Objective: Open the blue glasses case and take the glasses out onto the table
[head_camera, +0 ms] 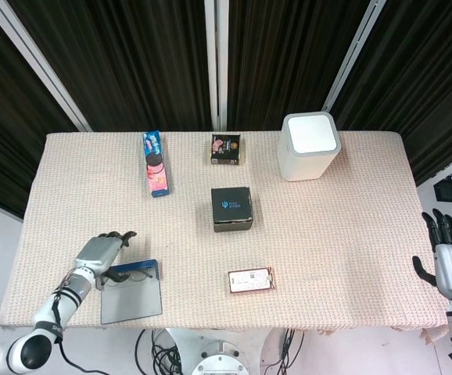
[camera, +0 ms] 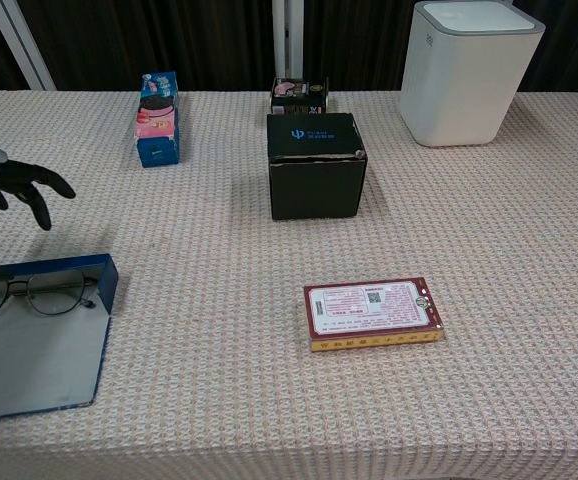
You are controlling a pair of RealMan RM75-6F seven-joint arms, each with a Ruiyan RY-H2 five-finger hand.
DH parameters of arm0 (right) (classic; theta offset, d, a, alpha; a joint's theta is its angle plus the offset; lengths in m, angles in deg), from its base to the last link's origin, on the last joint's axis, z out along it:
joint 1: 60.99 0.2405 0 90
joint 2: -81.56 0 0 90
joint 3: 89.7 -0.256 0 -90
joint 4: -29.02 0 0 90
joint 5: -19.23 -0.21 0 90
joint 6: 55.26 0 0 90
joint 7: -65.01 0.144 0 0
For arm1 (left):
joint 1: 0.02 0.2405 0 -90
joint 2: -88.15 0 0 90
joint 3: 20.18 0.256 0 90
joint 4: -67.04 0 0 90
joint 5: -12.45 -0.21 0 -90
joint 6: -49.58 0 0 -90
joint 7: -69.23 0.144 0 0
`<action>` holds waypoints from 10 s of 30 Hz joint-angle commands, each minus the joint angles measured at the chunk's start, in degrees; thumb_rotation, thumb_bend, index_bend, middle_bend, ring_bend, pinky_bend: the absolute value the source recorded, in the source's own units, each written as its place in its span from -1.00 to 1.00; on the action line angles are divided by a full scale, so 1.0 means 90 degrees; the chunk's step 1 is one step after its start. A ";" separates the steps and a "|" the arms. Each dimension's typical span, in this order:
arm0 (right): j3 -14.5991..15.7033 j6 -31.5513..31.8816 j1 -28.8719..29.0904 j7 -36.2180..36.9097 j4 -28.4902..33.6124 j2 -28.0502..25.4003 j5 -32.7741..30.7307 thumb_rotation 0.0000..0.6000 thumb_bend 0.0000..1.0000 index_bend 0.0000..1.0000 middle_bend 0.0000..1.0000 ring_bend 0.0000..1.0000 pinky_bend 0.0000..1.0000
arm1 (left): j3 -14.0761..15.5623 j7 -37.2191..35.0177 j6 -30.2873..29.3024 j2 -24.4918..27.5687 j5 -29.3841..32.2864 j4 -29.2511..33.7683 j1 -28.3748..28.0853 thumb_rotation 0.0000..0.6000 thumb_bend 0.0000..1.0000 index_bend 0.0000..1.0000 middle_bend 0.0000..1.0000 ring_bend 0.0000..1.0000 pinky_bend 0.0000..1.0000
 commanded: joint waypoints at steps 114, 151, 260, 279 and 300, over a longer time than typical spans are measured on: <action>-0.0003 -0.0130 -0.0001 0.0118 -0.0249 0.0071 -0.0170 1.00 -0.42 -1.00 -1.00 -1.00 -1.00 | 0.0051 0.1142 -0.1956 -0.2352 -0.4942 -0.3494 0.1252 1.00 -0.28 -0.70 0.15 -0.41 -0.58; -0.0015 -0.0187 0.0027 0.0077 -0.0238 0.0071 -0.0215 1.00 -0.42 -1.00 -1.00 -1.00 -1.00 | -0.0472 -0.0425 -0.1544 -0.2354 -0.5010 -0.3199 0.1500 1.00 -0.19 -0.69 0.17 -0.38 -0.58; 0.0011 -0.0291 0.0025 0.0313 -0.0337 0.0040 -0.0224 1.00 -0.42 -1.00 -1.00 -1.00 -1.00 | -0.0388 -0.0115 -0.1420 -0.3165 -0.3446 -0.2098 0.2310 1.00 -0.34 -0.50 -0.18 -0.41 -0.42; 0.0012 -0.0269 0.0009 0.0298 -0.0323 0.0026 -0.0230 1.00 -0.42 -1.00 -1.00 -1.00 -1.00 | -0.0192 -0.0646 -0.1508 -0.3386 -0.4398 -0.2763 0.2347 1.00 -0.32 -0.12 0.52 0.13 -0.13; 0.0003 -0.0222 -0.0004 0.0322 -0.0286 0.0006 -0.0193 1.00 -0.42 -1.00 -1.00 -1.00 -1.00 | -0.0514 -0.1271 -0.1604 -0.3155 -0.4725 -0.2196 0.2291 1.00 -0.32 -0.03 0.57 0.17 -0.06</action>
